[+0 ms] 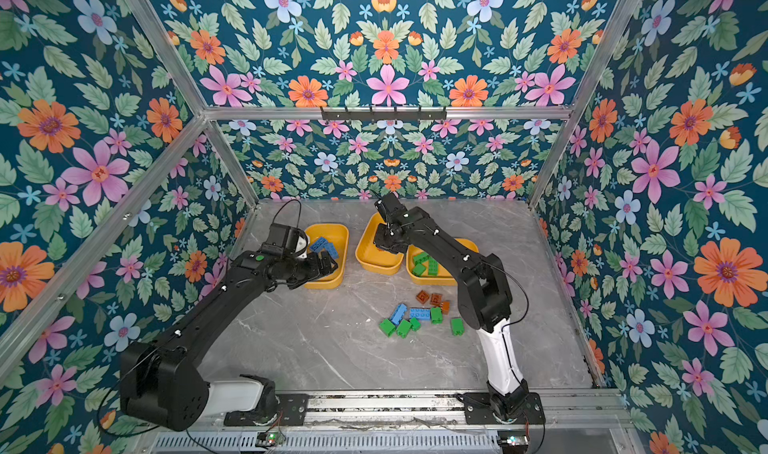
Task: Sort the legos into containers by color
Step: 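Carry the brown brick over the middle bin and open the right gripper, then move the right gripper back down to the brick pile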
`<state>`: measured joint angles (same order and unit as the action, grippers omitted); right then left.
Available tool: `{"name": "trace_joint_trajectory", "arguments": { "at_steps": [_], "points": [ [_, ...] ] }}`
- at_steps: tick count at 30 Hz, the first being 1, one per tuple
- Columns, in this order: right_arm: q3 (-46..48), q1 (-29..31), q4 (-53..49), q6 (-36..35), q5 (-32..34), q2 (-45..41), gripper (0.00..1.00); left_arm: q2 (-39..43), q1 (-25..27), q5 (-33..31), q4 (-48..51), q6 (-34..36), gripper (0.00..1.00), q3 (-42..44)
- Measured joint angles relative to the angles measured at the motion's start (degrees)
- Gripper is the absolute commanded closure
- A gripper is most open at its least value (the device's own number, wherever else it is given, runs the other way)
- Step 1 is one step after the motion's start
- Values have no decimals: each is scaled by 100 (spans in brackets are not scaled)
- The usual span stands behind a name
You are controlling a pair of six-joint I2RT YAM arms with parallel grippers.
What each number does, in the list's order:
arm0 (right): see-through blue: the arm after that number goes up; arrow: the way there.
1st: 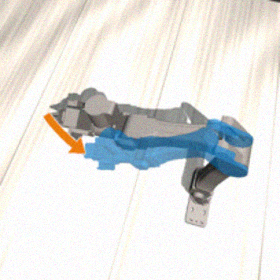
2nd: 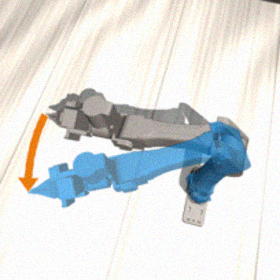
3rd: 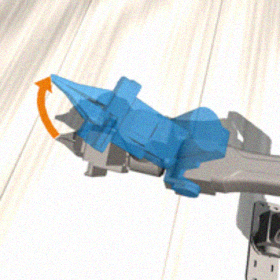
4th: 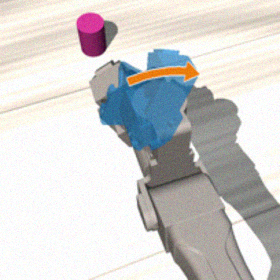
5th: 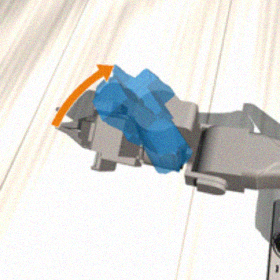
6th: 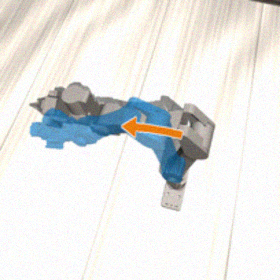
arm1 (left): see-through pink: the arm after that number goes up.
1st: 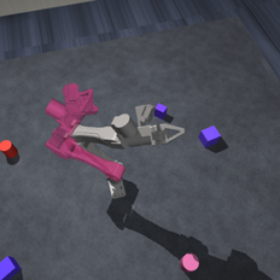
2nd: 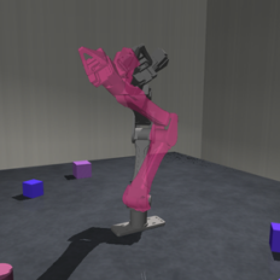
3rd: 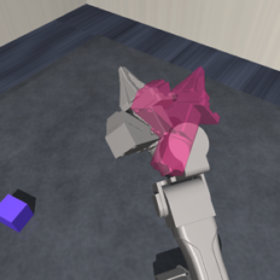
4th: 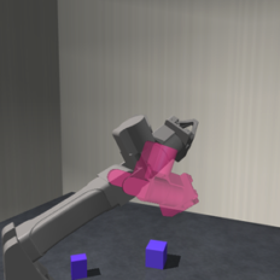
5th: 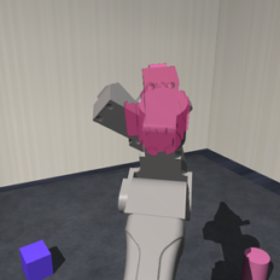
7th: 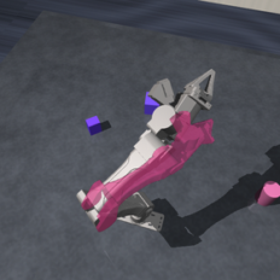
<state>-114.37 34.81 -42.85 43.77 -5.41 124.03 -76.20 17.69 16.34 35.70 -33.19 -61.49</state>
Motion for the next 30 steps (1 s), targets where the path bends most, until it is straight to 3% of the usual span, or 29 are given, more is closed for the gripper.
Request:
{"name": "trace_joint_trajectory", "arguments": {
  "at_steps": [8, 16, 23, 30],
  "points": [
    [-861, -15, 61, -258, -494, 962, 75, -66, 0, -2, -109, -258, 3, -4],
    [-1023, -26, 33, -339, -699, 1209, 46, -138, 0, -9, -114, -251, 3, -24],
    [-269, -24, 92, -509, -885, 413, 40, -144, 0, -13, -116, -208, 3, 24],
    [1497, 267, 216, -1257, -1132, -1189, 33, -42, -2, -17, -138, -109, 3, 210]
  ]
}}
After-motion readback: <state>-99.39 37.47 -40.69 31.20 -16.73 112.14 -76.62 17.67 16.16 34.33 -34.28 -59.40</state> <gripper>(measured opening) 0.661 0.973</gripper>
